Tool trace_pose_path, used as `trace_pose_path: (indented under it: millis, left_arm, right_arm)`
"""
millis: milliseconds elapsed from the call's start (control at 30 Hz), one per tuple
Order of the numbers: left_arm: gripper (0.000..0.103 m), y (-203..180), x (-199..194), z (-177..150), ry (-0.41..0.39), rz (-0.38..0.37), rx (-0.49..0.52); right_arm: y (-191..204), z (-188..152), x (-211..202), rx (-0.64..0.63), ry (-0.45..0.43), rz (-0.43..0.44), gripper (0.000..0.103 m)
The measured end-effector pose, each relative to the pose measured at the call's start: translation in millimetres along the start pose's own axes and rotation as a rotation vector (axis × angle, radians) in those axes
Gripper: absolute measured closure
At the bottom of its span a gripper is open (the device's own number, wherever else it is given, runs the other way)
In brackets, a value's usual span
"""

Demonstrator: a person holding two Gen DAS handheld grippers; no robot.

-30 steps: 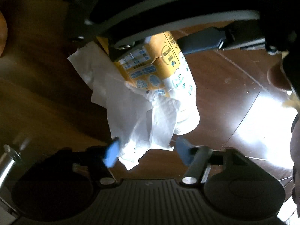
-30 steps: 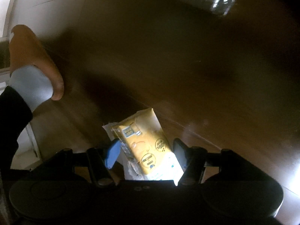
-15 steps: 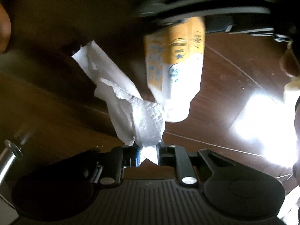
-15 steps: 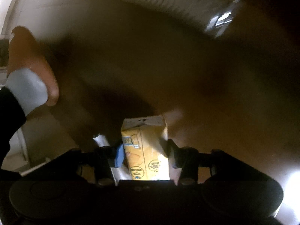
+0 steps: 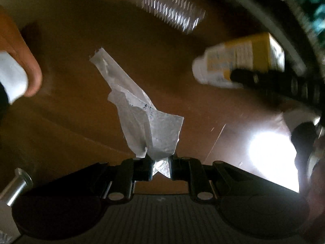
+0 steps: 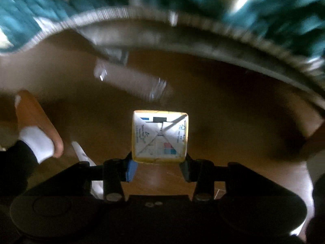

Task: Collect trash
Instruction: 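Lift the tissue with the left tool while the right tool carries the carton to the wastebasket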

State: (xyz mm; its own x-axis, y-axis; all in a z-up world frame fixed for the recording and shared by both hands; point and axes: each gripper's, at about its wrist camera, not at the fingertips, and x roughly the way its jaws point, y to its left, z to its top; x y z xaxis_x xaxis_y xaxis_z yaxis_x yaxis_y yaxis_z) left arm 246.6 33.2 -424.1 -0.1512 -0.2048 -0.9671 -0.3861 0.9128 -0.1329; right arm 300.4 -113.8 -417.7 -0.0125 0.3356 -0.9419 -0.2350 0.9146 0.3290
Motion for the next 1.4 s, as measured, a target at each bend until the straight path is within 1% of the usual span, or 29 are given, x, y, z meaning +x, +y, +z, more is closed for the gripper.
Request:
trace_pose_path:
  millis: [133,200,300,333,367,433,500,633,700,867,1033,1133,1233,1300,1400]
  left_arm:
    - [0.089,5,-40,-5,-0.071,-0.026,0.011]
    - [0.089,11,-45,-15,-0.091,-0.039,0.023]
    - [0.089,3,-63,-26,-0.132,-0.056,0.057]
    - [0.089,7,-65,-28,-0.146,-0.053,0.077]
    - [0.089,4,-68,-30,-0.168,-0.036,0.109]
    - [0.089,3,-61,-29,-0.194,0.006,0.175]
    - [0.089,-3,-50,-26,-0.195,0.052,0.238]
    - [0.089,-19,-10,-4,-0.187,0.160,0.361]
    - [0.089,-23,8,11,-0.167,0.180,0.391]
    - [0.089,-20,51,53,-0.112,0.164,0.396]
    - [0.088,-9,82,86,-0.053,0.122,0.342]
    - [0.088,5,87,91,-0.022,0.059,0.291]
    - [0.087,16,92,92,0.003,0.040,0.253]
    - [0.087,22,92,91,-0.003,0.041,0.227]
    - [0.086,31,88,91,-0.013,-0.002,0.168]
  right_arm:
    - [0,-9,-45,0.007,-0.094,0.002,0.061]
    - [2,-17,-63,0.023,-0.133,0.005,0.061]
    - [0,-28,-88,0.056,-0.179,0.023,0.061]
    - [-2,-32,-96,0.064,-0.193,0.034,0.061]
    - [-5,-37,-105,0.067,-0.207,0.041,0.061]
    - [-5,-43,-114,0.060,-0.231,0.045,0.061]
    - [-7,-43,-117,0.053,-0.238,0.048,0.061]
    - [-14,-36,-94,0.078,-0.201,0.035,0.061]
    - [-21,-33,-84,0.103,-0.177,0.033,0.061]
    - [-35,-24,-65,0.170,-0.144,0.041,0.061]
    - [-36,-18,-49,0.195,-0.125,0.048,0.061]
    - [-36,-18,-41,0.198,-0.109,0.060,0.061]
    - [-36,-21,-34,0.206,-0.094,0.063,0.061]
    - [-36,-22,-31,0.211,-0.090,0.065,0.061]
    - [-35,-23,-29,0.213,-0.087,0.069,0.061]
